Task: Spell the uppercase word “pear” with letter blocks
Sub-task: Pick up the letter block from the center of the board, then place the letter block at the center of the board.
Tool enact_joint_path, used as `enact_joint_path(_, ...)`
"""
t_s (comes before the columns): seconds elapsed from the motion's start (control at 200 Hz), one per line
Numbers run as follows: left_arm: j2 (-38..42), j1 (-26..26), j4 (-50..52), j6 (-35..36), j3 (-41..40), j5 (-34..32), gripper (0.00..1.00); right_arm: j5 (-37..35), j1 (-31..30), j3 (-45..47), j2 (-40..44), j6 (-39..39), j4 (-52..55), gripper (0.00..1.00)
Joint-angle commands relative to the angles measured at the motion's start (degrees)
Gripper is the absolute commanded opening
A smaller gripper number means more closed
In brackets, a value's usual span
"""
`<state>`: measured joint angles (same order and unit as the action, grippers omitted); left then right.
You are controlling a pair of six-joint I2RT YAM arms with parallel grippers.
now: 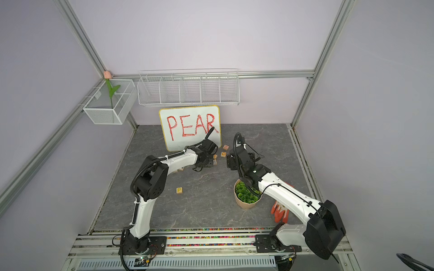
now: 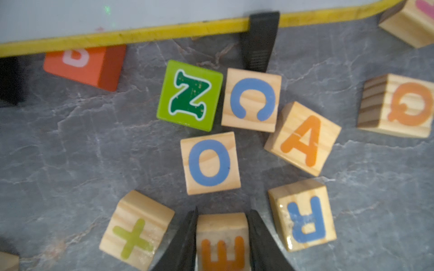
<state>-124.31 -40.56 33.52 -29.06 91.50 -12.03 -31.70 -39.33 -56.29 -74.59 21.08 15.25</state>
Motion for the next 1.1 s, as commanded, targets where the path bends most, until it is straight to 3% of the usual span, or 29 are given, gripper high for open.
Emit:
enact_joint_path(0.0,1.4,-0.6,1.1,5.7,-1.8,2.7,0.32,-0.5,0.5,1.1,0.9,1.2,0.0,0.89)
enact_joint_path(0.21,9.9,-0.7,1.0,13.5,-11.4,4.5,0.27,0.2,0.4,1.0,0.2,1.6,-0.3,0.89)
enact_joint_path(0.44,19.7,-0.7,-0.2,22.2,-22.9,15.7,0.28,1.7,0.3,0.5,-0.9,1.9,-1.1,0.89)
enact_joint_path(0.53,22.3,-0.7,-0.7,23.5,-26.2,17.0,0.29,2.1,0.0,0.1,-1.3,1.9,-1.3,0.89)
enact_joint_path(0.95,22.1,-0.7,0.8,25.4,-27.9,13.4,0.33,0.1,-1.8,0.6,-0.5,2.2,-0.5,0.89)
enact_joint_path(1.095,21.4,-0.8,1.0,24.1,-27.7,13.0,0.45,-0.5,-1.9,0.9,-0.1,2.2,-0.4,0.89)
